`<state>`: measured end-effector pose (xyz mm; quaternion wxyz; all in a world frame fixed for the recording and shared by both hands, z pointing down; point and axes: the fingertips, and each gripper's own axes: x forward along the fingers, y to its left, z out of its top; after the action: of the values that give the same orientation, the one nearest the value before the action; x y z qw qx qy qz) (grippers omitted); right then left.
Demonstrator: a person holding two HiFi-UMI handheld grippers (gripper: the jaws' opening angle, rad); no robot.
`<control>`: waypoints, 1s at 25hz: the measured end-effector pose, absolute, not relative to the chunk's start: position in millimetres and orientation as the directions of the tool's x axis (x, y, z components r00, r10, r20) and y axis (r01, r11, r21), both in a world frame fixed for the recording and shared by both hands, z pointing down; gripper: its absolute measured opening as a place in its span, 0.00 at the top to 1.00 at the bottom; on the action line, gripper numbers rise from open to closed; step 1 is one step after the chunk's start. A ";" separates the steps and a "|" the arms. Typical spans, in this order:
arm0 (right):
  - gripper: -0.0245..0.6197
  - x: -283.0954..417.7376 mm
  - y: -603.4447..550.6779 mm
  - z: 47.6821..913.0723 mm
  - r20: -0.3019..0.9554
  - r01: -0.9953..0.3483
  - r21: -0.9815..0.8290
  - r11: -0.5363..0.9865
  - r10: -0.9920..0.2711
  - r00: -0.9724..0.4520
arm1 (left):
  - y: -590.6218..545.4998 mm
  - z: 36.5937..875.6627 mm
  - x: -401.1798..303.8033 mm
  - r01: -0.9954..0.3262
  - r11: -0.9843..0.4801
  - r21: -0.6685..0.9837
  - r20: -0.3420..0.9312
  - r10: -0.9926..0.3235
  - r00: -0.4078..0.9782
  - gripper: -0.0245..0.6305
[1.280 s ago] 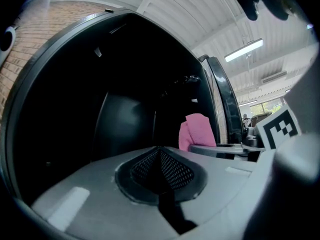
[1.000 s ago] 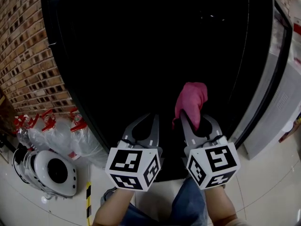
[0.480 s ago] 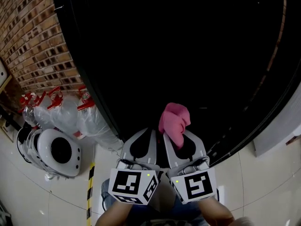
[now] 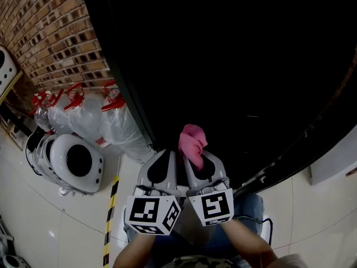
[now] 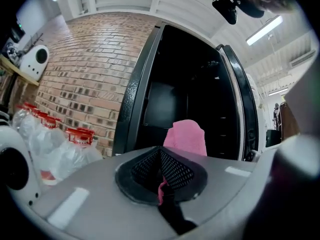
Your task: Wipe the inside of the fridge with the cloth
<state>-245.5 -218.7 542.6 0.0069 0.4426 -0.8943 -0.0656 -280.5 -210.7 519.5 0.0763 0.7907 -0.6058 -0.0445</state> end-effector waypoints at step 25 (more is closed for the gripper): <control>0.86 -281.7 -442.9 590.4 0.065 -0.853 0.135 0.505 -0.863 -0.501 | -199.9 501.5 -288.7 -0.958 -0.257 0.124 0.001 -0.966 0.259 0.95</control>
<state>-281.7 -442.9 590.4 0.0616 0.4957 -0.8653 -0.0425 -288.7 -199.9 501.5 0.0495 0.7919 -0.6075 -0.0376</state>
